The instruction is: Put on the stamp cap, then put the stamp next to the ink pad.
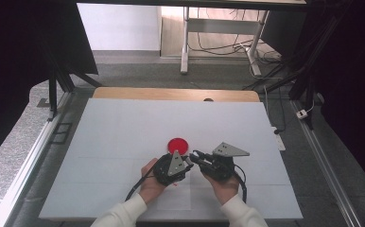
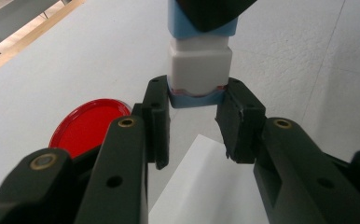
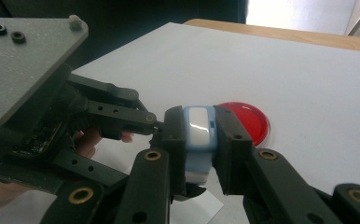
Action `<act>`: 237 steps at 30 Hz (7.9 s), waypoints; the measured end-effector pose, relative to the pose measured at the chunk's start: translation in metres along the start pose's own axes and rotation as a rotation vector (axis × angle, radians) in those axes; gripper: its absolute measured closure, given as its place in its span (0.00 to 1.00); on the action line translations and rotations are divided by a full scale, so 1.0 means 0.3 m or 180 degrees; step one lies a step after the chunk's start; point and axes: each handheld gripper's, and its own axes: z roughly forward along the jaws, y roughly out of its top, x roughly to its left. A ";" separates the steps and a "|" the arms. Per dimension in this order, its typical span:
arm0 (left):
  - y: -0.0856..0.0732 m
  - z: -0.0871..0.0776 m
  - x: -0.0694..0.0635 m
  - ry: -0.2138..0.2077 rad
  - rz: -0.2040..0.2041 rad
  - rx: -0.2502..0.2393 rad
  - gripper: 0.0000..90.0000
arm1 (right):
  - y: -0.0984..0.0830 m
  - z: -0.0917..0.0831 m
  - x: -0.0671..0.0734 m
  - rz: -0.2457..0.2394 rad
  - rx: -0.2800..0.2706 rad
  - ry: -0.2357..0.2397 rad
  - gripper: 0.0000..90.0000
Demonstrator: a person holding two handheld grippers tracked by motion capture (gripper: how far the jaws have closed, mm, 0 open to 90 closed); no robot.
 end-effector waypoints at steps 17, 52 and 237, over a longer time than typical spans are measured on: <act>0.002 -0.006 -0.007 0.0058 0.0035 -0.0014 0.72 | -0.003 0.010 -0.004 0.0086 0.0103 0.0044 0.84; -0.011 0.006 0.012 -0.0069 -0.0129 -0.0035 0.59 | -0.001 0.003 -0.003 -0.0006 -0.0002 0.0029 0.83; -0.400 -0.426 0.197 0.0072 -0.1007 0.0302 0.39 | -0.190 -0.301 -0.256 -0.0369 0.0228 -0.0459 0.45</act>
